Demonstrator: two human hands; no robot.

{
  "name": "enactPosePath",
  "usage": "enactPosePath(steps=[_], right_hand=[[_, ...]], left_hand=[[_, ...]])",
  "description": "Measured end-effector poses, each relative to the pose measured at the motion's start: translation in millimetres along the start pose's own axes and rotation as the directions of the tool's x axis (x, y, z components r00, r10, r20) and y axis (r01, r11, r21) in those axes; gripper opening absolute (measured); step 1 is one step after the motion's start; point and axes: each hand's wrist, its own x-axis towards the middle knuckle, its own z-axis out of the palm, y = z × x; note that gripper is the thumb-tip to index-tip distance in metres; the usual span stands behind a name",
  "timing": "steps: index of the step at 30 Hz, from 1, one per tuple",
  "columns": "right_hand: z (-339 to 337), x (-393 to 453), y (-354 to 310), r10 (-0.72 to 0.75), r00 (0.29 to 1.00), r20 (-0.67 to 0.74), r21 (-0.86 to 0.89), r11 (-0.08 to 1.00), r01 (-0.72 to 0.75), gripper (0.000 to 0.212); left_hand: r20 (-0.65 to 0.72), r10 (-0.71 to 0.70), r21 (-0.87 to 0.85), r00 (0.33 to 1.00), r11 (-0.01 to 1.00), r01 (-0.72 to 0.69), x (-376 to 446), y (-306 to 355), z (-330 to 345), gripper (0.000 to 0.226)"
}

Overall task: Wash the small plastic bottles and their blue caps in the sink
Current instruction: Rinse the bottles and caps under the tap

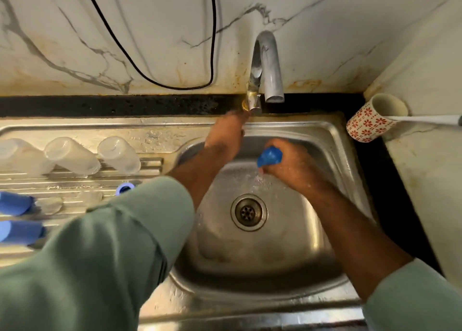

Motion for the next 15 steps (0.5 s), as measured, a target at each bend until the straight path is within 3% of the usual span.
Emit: enactPosePath(steps=[2,3,4,5,6,7,8,10,13,14,15], right_hand=[[-4,-14,-6,-0.057,0.977,-0.206,0.015,0.998,0.061,0.049],[1,-23,-3,-0.057,0.973,-0.224,0.003,0.998,0.060,0.049],[12,-31,2,-0.021,0.994,-0.109,-0.067,0.998,0.014,0.049],[30,-45,11,0.078,0.992,0.100,-0.212,0.976,-0.056,0.048],[44,-58,19,0.222,0.940,0.260,-0.363,0.924,-0.118,0.048],[51,-70,25,0.283,0.914,0.289,-0.419,0.896,-0.145,0.047],[50,-78,21,0.270,0.933,0.240,-0.381,0.910,-0.165,0.045],[33,-81,8,0.081,0.993,0.089,-0.223,0.973,-0.059,0.047],[2,-85,-27,-0.080,0.962,-0.262,-0.034,0.997,0.074,0.053],[5,-90,-32,-0.067,0.947,-0.314,-0.009,0.998,0.068,0.048],[13,-95,-32,-0.050,0.973,-0.227,-0.060,0.997,0.038,0.041]], left_hand=[[0.060,-0.083,-0.023,0.995,0.996,0.084,-32,-16,17,0.052],[0.089,-0.121,-0.030,0.989,0.992,0.124,-52,-24,26,0.052],[0.128,-0.152,-0.024,0.980,0.987,0.156,-69,-32,35,0.051],[0.175,-0.164,-0.003,0.971,0.986,0.167,-92,-40,43,0.051],[0.212,-0.155,0.020,0.965,0.988,0.154,-109,-47,51,0.050],[0.234,-0.143,0.040,0.962,0.990,0.138,-126,-52,58,0.050],[0.239,-0.129,0.063,0.963,0.991,0.117,-140,-57,61,0.049],[0.222,-0.109,0.082,0.969,0.992,0.093,-166,-64,64,0.046],[0.161,-0.090,0.071,0.983,0.994,0.080,-191,-70,59,0.048],[0.140,-0.092,0.070,0.986,0.994,0.082,-195,-71,56,0.048],[0.121,-0.091,0.066,0.988,0.994,0.083,-200,-73,51,0.048]])
